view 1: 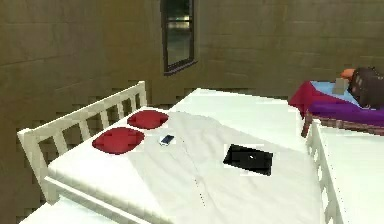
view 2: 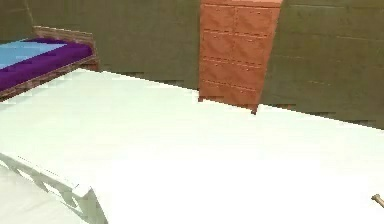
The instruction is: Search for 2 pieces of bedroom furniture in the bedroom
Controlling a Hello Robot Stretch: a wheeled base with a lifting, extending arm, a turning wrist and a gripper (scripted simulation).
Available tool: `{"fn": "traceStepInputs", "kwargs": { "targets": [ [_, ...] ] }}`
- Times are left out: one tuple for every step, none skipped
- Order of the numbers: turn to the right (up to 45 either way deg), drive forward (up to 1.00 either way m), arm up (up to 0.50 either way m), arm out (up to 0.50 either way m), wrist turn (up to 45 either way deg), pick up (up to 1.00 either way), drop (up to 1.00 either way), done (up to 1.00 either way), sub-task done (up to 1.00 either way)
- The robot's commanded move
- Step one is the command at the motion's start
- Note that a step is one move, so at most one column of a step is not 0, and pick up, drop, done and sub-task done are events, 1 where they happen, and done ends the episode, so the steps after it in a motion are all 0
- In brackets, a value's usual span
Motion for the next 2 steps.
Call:
{"fn": "traceStepInputs", "kwargs": {
  "targets": [
    [0.0, 0.00, 0.00, 0.00, 0.0, 0.00, 0.00, 0.00, 1.00],
    [45.0, 0.00, 0.00, 0.00, 0.0, 0.00, 0.00, 0.00, 0.00]
  ]
}}
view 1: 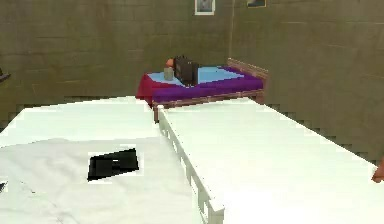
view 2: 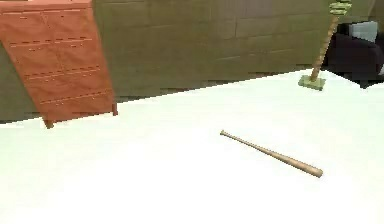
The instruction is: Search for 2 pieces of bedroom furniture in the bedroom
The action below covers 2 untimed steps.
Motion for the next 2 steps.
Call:
{"fn": "traceStepInputs", "kwargs": {
  "targets": [
    [45.0, 0.00, 0.00, 0.00, 0.0, 0.00, 0.00, 0.00, 0.00],
    [33.0, 0.00, 0.00, 0.00, 0.0, 0.00, 0.00, 0.00, 0.00]
  ]
}}
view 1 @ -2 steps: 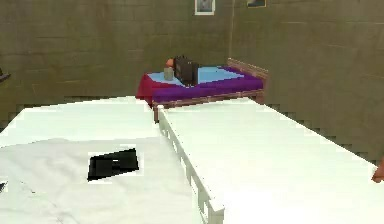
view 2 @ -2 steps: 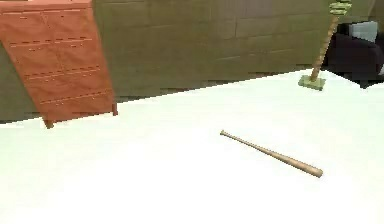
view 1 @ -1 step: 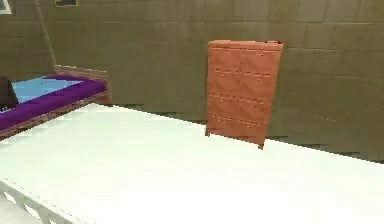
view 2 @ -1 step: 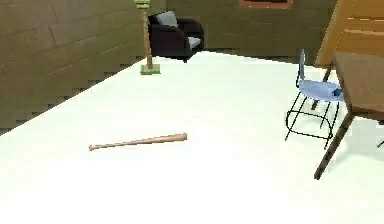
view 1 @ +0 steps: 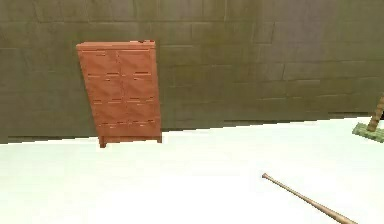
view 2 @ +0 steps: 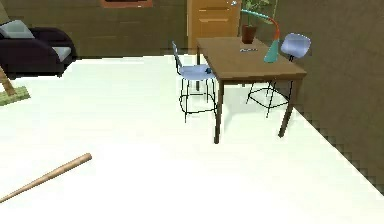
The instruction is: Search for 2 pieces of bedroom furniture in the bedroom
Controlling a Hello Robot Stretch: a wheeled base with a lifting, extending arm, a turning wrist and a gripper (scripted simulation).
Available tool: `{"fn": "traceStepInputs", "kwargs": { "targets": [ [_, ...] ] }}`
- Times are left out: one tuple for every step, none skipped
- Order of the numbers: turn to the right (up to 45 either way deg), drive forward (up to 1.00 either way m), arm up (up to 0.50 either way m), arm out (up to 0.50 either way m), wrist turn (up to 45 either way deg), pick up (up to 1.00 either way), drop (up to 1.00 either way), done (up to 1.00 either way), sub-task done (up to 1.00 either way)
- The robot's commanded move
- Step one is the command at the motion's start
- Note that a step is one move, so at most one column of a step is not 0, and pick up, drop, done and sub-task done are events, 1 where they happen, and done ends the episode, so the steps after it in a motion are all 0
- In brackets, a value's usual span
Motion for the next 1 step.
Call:
{"fn": "traceStepInputs", "kwargs": {
  "targets": [
    [0.0, 0.50, 0.00, 0.00, 0.0, 0.00, 0.00, 0.00, 0.00]
  ]
}}
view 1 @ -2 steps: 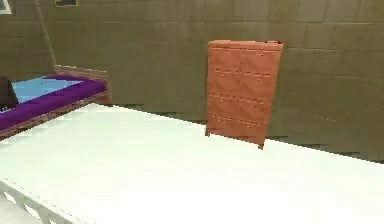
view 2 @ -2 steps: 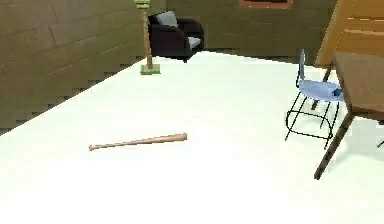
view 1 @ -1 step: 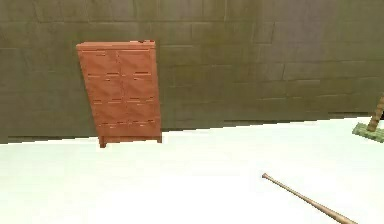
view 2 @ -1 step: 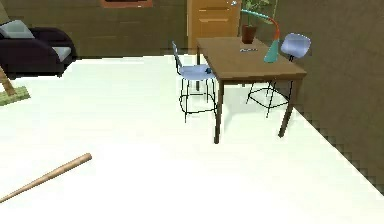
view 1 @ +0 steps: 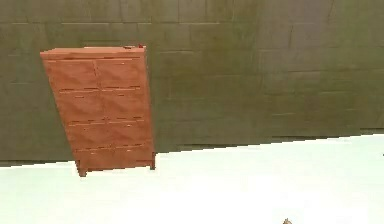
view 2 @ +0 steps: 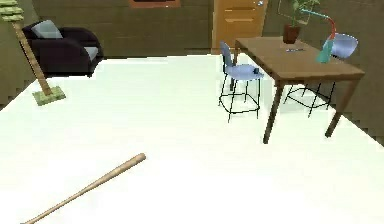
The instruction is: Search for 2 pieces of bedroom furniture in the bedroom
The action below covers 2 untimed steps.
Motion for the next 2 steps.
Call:
{"fn": "traceStepInputs", "kwargs": {
  "targets": [
    [-45.0, 0.00, 0.00, 0.00, 0.0, 0.00, 0.00, 0.00, 0.00],
    [-3.0, 0.00, 0.00, 0.00, 0.0, 0.00, 0.00, 0.00, 0.00]
  ]
}}
